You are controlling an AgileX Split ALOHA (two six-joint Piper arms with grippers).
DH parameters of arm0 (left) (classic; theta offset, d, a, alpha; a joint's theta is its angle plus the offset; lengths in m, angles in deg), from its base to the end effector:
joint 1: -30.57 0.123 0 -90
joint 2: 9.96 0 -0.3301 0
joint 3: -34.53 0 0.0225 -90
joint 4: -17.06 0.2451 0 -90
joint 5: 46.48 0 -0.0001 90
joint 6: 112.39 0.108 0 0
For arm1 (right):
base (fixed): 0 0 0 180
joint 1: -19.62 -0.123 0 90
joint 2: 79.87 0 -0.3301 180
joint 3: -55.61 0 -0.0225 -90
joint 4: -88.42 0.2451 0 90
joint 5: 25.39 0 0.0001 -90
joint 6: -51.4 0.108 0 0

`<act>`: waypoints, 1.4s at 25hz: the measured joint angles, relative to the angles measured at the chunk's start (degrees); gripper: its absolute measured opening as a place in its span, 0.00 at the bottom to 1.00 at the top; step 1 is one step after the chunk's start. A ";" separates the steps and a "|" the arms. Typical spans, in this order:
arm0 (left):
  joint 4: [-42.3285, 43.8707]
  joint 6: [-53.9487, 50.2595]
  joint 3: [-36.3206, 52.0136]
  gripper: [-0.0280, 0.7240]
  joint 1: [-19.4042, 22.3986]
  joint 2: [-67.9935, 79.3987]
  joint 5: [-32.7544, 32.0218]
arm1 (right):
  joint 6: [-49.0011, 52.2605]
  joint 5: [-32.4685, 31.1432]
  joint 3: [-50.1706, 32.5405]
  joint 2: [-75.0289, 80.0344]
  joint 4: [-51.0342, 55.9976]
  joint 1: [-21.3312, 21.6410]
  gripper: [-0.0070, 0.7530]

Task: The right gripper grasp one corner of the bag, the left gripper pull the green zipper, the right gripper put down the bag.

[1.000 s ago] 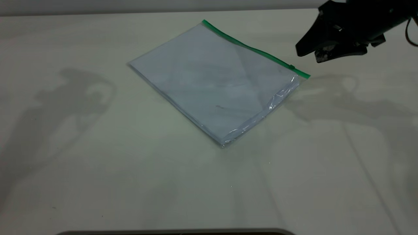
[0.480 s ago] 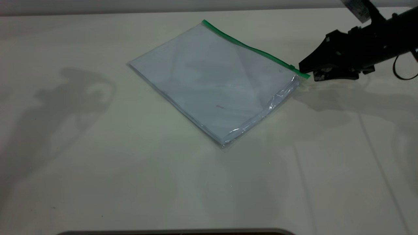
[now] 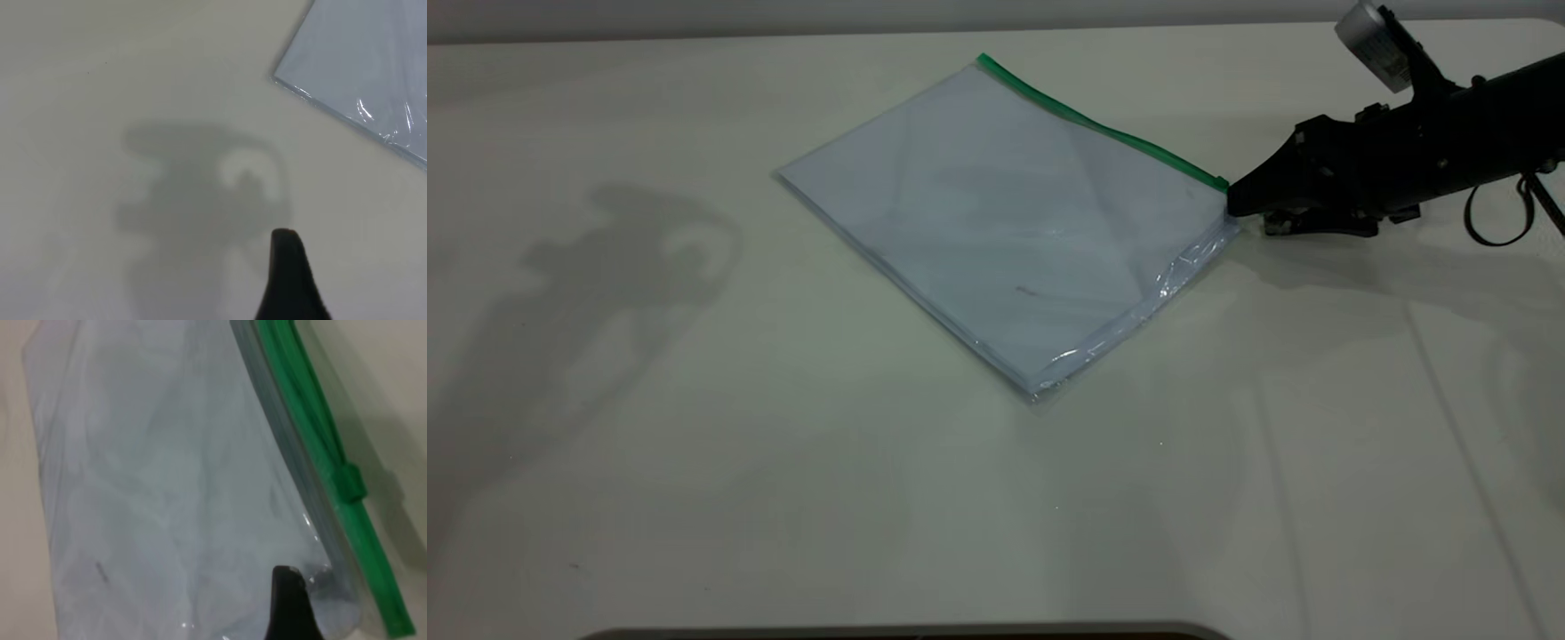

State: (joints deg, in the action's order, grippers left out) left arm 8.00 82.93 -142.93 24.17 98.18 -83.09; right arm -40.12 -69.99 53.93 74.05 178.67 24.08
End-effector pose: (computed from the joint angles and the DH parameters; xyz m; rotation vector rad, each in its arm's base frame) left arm 0.3950 -0.0545 0.2810 0.3571 2.5367 -0.1097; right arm 0.4548 0.0407 -0.0156 -0.1525 2.5114 0.9996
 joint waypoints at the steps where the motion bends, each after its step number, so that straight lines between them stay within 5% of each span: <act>1: 0.00 0.00 0.00 0.80 0.00 0.00 0.12 | -0.26 -0.58 0.15 0.16 0.50 0.00 0.72; 13: 0.00 0.00 0.00 0.80 0.00 0.00 0.63 | -2.46 -2.67 0.37 1.02 4.77 -3.41 0.60; 16: 0.00 0.00 0.00 0.80 0.00 0.00 0.63 | -2.56 -2.72 0.37 1.02 4.77 -3.96 0.47; 22: 0.00 0.20 0.00 0.80 0.00 0.00 0.63 | -3.63 -7.67 1.22 1.07 3.91 -3.91 0.06; 28: -1.59 8.33 0.00 0.80 0.00 0.66 2.31 | -0.61 -16.79 9.28 1.12 -5.70 -4.38 0.05; 35: -17.42 27.07 -0.73 0.80 -0.62 6.62 2.85 | 10.81 -20.10 24.01 1.12 -24.13 -11.07 0.05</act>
State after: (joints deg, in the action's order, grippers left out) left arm -9.42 110.00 -143.66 23.55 104.80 -80.24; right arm -29.31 -90.08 77.94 75.17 154.53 13.02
